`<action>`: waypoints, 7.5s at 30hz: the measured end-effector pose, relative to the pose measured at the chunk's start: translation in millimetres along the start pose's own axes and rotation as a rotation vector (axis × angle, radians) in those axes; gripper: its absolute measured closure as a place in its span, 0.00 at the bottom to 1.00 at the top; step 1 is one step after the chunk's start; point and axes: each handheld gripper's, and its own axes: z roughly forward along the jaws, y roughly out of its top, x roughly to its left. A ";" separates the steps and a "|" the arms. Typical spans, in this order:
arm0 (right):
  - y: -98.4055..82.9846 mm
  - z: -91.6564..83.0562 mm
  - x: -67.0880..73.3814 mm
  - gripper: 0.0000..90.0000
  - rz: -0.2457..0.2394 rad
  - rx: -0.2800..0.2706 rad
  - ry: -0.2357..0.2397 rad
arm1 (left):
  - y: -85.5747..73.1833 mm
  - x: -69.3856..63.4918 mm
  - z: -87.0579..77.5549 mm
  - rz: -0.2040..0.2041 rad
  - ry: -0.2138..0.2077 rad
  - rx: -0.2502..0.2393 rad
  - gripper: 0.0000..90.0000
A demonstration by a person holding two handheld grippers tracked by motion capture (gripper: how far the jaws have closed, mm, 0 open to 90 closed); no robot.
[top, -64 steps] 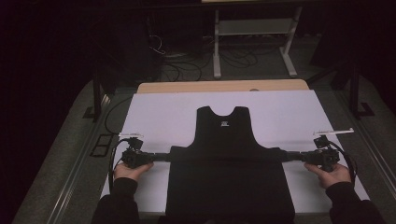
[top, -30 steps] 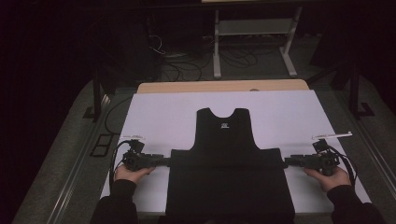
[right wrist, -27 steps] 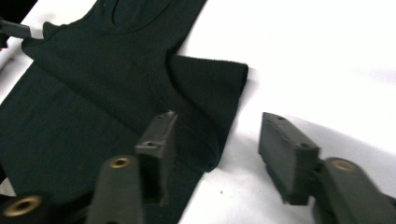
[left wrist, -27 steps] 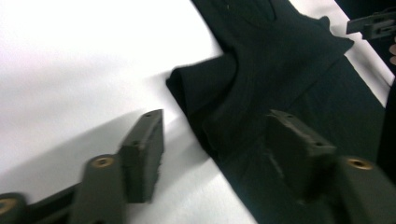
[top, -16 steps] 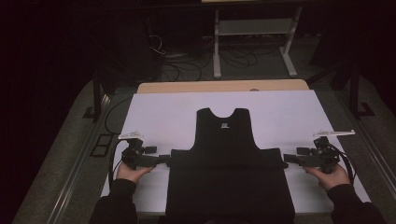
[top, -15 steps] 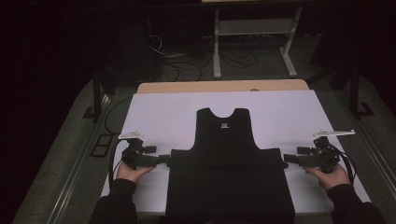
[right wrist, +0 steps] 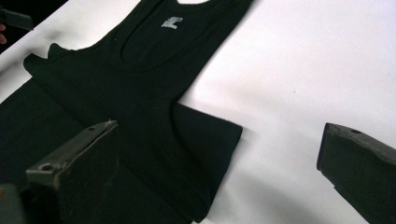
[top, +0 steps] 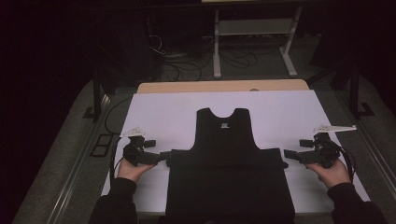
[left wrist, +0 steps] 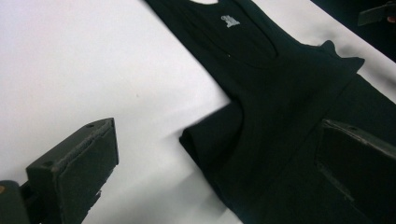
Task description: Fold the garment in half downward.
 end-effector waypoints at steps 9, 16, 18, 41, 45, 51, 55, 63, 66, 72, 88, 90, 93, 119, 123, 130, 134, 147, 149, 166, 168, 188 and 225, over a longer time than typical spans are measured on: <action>10.3 -0.4 -2.3 0.00 -0.014 -0.007 -0.011 | 10.7 -1.7 0.3 0.065 0.026 0.022 0.00; 19.4 -1.1 -4.1 0.00 -0.026 0.005 -0.007 | 18.0 -1.2 1.4 0.096 0.034 0.056 0.00; 22.5 -1.1 -4.4 0.00 -0.032 0.003 -0.009 | 21.8 -0.9 0.1 0.097 0.036 0.052 0.00; 59.7 6.6 -1.2 0.00 -0.087 -0.019 -0.015 | 51.2 4.3 6.8 0.125 0.023 0.067 0.00; 65.5 10.1 -1.6 0.00 -0.089 -0.019 -0.013 | 58.9 5.3 9.5 0.130 0.026 0.072 0.00; 74.0 16.2 -0.9 0.00 -0.096 -0.008 -0.012 | 69.4 6.3 13.8 0.132 0.028 0.080 0.00; 79.9 20.5 -0.7 0.00 -0.100 0.003 -0.010 | 75.0 7.1 17.3 0.132 0.025 0.082 0.00; 91.0 26.4 -2.9 0.00 -0.103 0.020 -0.011 | 86.4 8.7 25.2 0.129 0.018 0.080 0.00; 95.2 27.4 -2.7 0.00 -0.108 0.022 -0.012 | 90.1 8.0 28.7 0.138 0.017 0.089 0.00; 104.6 28.6 -3.8 0.00 -0.108 0.006 -0.008 | 99.7 9.3 33.1 0.145 0.019 0.092 0.00; 119.3 37.4 -15.1 0.00 -0.104 0.013 -0.014 | 112.3 17.4 60.9 0.127 0.009 0.087 0.00; 121.0 37.5 -17.2 0.00 -0.101 0.006 -0.015 | 114.9 17.4 62.3 0.122 0.008 0.082 0.00; 122.3 40.1 -20.4 0.00 -0.093 0.009 -0.026 | 118.8 16.5 63.9 0.128 0.011 0.088 0.00; 136.3 97.3 -15.6 0.00 -0.154 0.081 -0.011 | 122.1 26.4 99.9 0.102 0.041 0.141 0.00; 134.8 107.0 -16.0 0.00 -0.162 0.099 -0.012 | 120.0 27.2 107.3 0.099 0.038 0.139 0.00; 130.5 116.9 -25.6 0.00 -0.122 0.105 -0.021 | 117.0 31.1 116.2 0.086 0.033 0.140 0.00; 129.9 121.6 -28.2 0.00 -0.104 0.104 -0.028 | 114.1 34.2 122.3 0.060 0.030 0.127 0.00; 122.4 143.6 -31.2 0.02 -0.069 0.121 -0.023 | 106.2 35.5 143.4 0.056 0.020 0.160 0.00; 121.1 146.8 -30.4 0.03 -0.068 0.125 -0.017 | 105.3 35.8 145.0 0.057 0.018 0.166 0.00; 111.8 168.4 -21.5 0.15 -0.085 0.177 0.000 | 97.7 34.7 157.8 0.035 -0.035 0.184 0.00; 109.9 172.4 -19.3 0.15 -0.088 0.191 -0.003 | 96.5 33.7 160.5 0.031 -0.040 0.186 0.00; 106.2 181.4 -5.9 0.41 -0.111 0.163 0.015 | 94.4 30.3 167.4 0.052 -0.044 0.182 0.16; 108.6 173.9 14.6 0.92 -0.076 0.154 0.074 | 99.2 -3.9 171.8 0.150 0.020 0.190 0.93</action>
